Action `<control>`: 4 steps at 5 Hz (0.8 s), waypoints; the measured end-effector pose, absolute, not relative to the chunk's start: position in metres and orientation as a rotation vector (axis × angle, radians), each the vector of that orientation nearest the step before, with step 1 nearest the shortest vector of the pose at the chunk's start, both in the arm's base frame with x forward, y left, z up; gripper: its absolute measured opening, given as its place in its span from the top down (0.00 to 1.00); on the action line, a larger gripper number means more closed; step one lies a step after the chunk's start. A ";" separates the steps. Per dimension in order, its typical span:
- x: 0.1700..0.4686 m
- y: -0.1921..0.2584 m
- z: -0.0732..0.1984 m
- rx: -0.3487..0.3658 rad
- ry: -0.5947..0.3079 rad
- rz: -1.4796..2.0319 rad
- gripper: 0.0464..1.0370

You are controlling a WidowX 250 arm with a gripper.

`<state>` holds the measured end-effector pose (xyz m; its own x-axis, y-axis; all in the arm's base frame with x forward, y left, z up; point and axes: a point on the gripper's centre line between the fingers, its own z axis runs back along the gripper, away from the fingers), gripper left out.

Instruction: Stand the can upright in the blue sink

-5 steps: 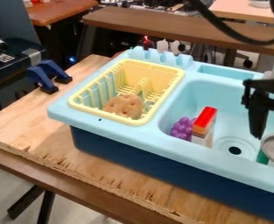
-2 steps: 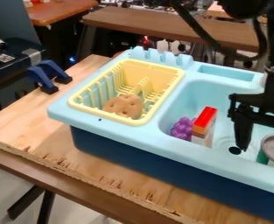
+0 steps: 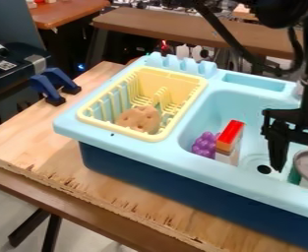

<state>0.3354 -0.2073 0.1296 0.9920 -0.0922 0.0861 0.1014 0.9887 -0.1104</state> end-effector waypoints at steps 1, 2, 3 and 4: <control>0.336 -0.210 0.129 -0.115 -0.065 -0.083 0.04; 0.339 -0.208 0.129 -0.117 -0.072 -0.059 0.04; 0.347 -0.198 0.130 -0.116 -0.085 -0.020 0.04; 0.354 -0.193 0.127 -0.119 -0.095 -0.004 0.04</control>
<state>0.3542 -0.1929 0.1270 0.9955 0.0016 0.0946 0.0097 0.9929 -0.1184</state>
